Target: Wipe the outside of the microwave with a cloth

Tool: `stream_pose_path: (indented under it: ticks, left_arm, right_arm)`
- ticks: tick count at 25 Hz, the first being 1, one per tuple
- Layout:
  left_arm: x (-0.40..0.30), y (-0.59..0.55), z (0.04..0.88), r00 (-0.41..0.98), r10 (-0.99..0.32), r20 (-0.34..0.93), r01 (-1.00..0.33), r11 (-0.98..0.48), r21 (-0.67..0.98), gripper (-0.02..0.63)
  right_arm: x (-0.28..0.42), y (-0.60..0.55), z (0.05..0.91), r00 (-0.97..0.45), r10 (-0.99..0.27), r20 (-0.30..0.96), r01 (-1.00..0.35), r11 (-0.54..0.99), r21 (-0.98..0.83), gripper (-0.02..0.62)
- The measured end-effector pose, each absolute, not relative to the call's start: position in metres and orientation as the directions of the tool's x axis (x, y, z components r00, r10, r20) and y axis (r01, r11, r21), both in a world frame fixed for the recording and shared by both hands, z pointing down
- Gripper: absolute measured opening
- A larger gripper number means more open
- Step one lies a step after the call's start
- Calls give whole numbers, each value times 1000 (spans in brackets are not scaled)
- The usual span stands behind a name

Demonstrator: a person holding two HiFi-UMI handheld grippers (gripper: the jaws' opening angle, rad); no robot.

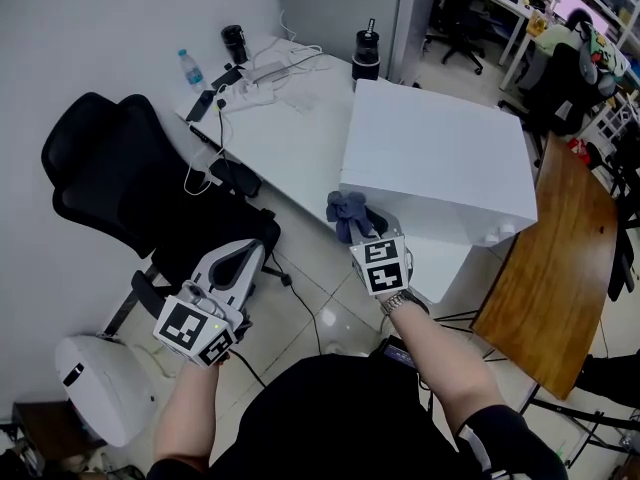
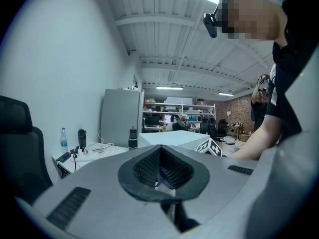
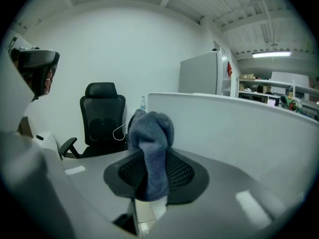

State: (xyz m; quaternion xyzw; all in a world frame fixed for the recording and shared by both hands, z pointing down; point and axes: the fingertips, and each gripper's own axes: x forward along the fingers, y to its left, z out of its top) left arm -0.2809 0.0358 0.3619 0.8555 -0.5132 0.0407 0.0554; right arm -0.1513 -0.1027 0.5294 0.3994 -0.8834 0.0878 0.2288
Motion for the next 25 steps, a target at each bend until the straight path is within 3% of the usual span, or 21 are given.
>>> stream_pose_path:
  ticks: [25]
  left_arm:
    - [-160,22,355,593,-796,122,-805,-591,56,5]
  right_arm:
    - [49,-109,521,-377,-785,492,-884,463,61,98]
